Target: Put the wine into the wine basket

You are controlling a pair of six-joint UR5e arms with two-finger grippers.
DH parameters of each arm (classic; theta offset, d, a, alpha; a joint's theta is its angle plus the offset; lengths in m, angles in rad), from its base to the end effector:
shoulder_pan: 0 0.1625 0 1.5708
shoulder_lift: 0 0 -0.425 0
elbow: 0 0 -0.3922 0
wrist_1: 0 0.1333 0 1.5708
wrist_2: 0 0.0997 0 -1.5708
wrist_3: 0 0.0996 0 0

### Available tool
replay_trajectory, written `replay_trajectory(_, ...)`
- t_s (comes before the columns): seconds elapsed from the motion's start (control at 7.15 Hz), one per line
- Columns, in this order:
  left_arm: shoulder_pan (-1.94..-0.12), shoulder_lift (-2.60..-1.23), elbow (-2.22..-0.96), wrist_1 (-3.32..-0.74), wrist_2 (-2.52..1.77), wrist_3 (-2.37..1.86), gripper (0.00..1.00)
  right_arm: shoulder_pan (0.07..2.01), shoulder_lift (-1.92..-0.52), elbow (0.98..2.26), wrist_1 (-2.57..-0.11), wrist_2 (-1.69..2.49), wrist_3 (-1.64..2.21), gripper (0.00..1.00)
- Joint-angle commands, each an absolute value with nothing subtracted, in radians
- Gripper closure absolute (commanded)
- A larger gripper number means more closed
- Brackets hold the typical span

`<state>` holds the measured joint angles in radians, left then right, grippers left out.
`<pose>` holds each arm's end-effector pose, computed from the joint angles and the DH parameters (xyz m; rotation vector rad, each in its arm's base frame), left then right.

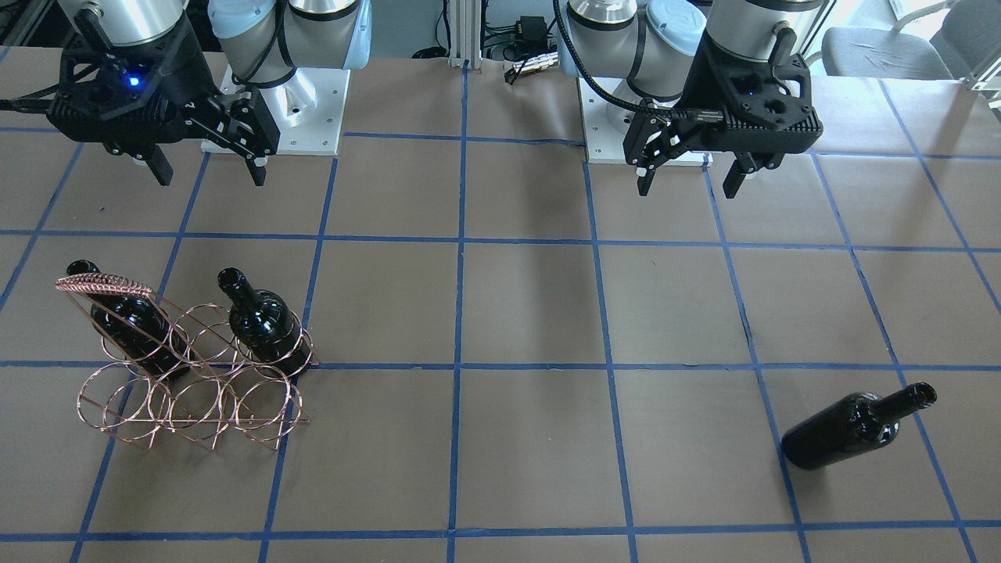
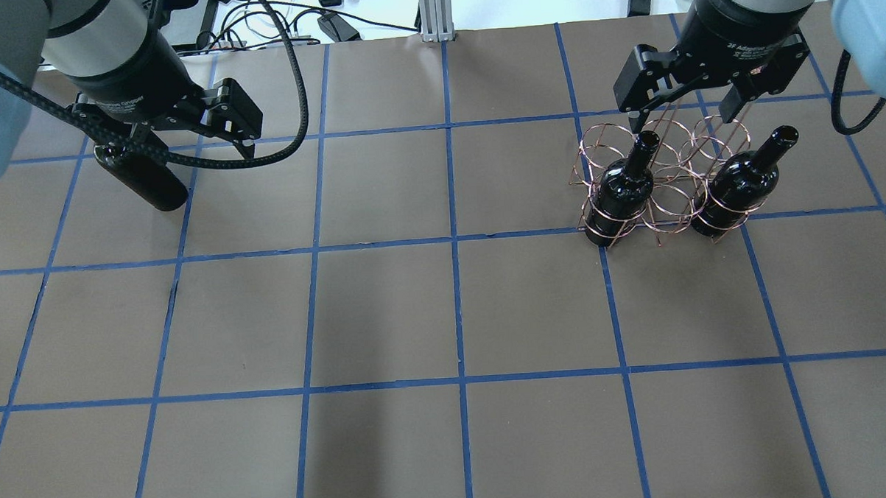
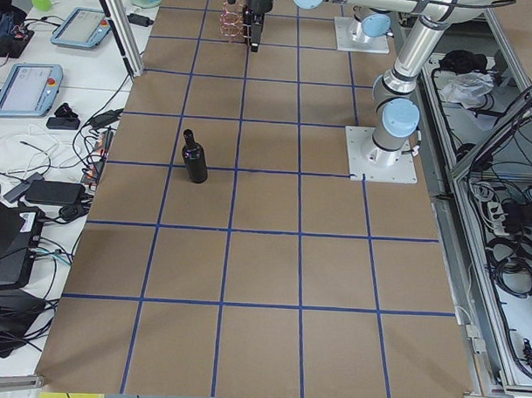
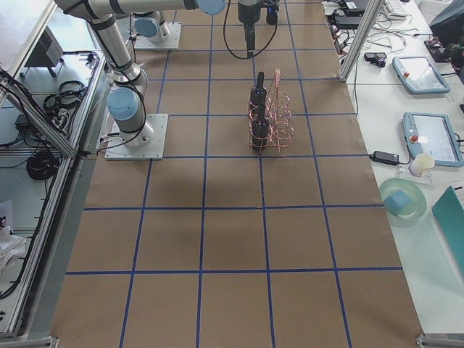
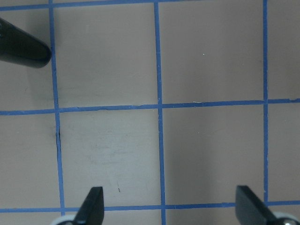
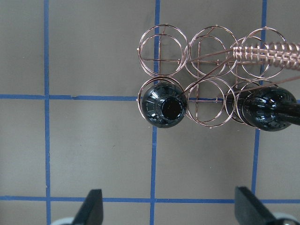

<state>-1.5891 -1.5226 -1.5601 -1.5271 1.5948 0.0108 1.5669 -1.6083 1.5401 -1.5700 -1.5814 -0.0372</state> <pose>-0.1397 -0.4779 0.5213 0.0434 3.1136 -0.1600 0.1304 -0.4820 0.5213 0.0515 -3.1274 0.1051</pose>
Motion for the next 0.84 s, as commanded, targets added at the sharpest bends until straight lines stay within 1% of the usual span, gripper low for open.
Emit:
replay_trajectory(0.0, -1.588, -1.523, -1.56, -1.529, 1.595, 0.018, 0.0, 1.568, -1.609, 1.542, -1.568, -1.582, -0.038, 0.0)
replay_trajectory(0.42, -1.58, -1.531, -1.56, -1.525, 1.595, 0.021, 0.0, 1.568, -1.614, 1.551, -1.566, -1.582, -0.038, 0.0)
replay_trajectory(0.7, -1.557, -1.542, -1.559, -1.566, 1.598, 0.014, 0.0, 1.568, -1.614, 1.555, -1.568, -1.582, -0.038, 0.0)
